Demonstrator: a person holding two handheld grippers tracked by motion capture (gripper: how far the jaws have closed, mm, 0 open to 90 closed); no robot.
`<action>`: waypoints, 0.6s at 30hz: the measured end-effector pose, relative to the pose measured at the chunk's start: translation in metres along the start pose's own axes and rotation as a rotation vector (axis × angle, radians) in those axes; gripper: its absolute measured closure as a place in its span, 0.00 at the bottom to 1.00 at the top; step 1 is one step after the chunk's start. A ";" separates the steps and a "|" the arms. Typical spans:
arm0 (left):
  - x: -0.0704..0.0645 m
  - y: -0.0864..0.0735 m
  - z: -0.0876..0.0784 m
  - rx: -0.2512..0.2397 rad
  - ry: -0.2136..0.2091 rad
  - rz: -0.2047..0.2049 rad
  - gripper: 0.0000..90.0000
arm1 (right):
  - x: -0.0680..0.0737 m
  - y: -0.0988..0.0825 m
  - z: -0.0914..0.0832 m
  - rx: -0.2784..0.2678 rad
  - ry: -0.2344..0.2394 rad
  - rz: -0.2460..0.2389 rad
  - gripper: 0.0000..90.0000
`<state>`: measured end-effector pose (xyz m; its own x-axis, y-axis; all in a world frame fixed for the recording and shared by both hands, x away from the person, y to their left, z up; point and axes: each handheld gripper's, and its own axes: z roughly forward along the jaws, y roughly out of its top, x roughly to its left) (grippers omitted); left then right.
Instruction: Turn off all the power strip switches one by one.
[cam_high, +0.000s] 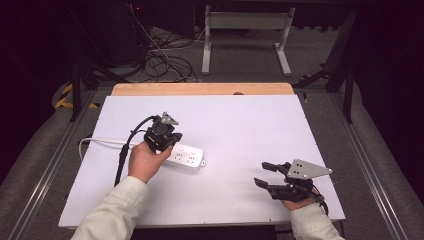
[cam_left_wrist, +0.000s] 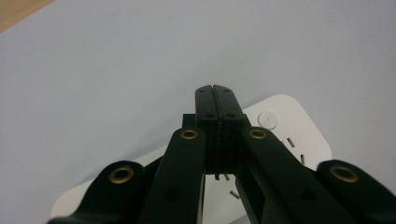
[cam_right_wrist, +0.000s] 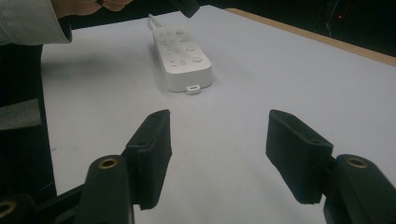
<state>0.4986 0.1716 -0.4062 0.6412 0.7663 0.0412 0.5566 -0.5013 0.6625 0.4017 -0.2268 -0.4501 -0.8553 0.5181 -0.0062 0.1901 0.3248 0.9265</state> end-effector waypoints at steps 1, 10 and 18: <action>0.001 0.000 0.000 0.002 0.000 -0.001 1.00 | 0.000 0.000 0.000 -0.001 0.000 0.001 0.46; 0.017 -0.004 -0.002 0.040 0.034 -0.008 1.00 | 0.000 0.000 0.000 0.000 0.000 0.001 0.46; 0.031 -0.014 0.000 0.068 0.047 -0.044 1.00 | 0.000 0.000 0.000 0.000 0.001 0.002 0.46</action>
<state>0.5111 0.2022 -0.4141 0.5907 0.8054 0.0489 0.6195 -0.4915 0.6121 0.4017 -0.2268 -0.4502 -0.8553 0.5181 -0.0035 0.1922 0.3236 0.9264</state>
